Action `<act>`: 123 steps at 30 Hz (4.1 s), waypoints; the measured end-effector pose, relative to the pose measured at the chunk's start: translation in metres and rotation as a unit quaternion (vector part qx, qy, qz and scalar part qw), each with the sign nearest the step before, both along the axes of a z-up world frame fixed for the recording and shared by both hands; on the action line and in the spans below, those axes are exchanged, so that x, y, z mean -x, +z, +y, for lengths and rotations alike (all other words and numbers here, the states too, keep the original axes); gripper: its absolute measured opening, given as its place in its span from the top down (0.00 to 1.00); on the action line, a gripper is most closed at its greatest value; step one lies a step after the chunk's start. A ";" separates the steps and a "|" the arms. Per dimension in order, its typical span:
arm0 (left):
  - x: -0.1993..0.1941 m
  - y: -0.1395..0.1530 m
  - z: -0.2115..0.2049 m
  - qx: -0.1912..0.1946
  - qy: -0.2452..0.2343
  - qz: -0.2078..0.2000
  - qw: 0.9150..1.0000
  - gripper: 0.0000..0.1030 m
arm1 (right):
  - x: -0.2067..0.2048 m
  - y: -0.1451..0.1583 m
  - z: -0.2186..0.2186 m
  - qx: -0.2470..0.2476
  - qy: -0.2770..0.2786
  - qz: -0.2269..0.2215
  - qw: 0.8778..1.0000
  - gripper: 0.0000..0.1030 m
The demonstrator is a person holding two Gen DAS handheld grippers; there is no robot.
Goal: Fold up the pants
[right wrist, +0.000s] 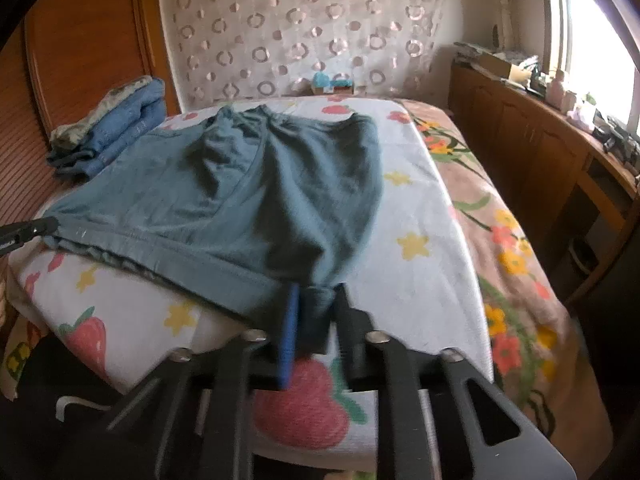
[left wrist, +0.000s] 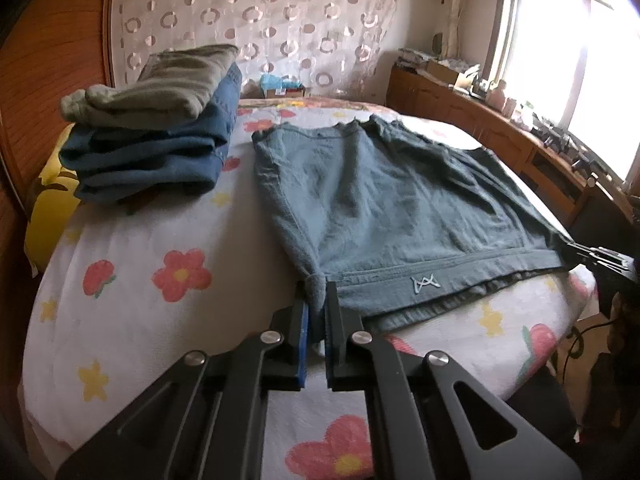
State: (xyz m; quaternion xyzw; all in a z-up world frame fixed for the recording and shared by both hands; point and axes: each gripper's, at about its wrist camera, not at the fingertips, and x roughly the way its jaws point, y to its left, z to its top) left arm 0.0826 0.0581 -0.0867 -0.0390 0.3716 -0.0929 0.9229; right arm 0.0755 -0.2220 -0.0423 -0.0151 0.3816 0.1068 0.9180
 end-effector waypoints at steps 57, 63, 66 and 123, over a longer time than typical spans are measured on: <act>-0.041 0.107 -0.176 0.036 -0.189 -0.041 0.980 0.98 | 0.029 0.040 -0.033 -0.064 0.014 -0.051 0.996 0.65; -0.043 0.100 -0.190 0.023 -0.197 -0.030 0.980 0.98 | 0.030 0.041 -0.036 -0.069 0.018 -0.054 0.996 0.65; -0.043 0.096 -0.197 0.003 -0.196 -0.029 0.980 0.95 | 0.029 0.040 -0.037 -0.073 0.022 -0.053 0.996 0.65; -0.029 0.002 -0.100 0.010 -0.094 0.019 0.995 0.45 | -0.017 0.034 0.053 -0.039 0.122 -0.036 0.991 0.94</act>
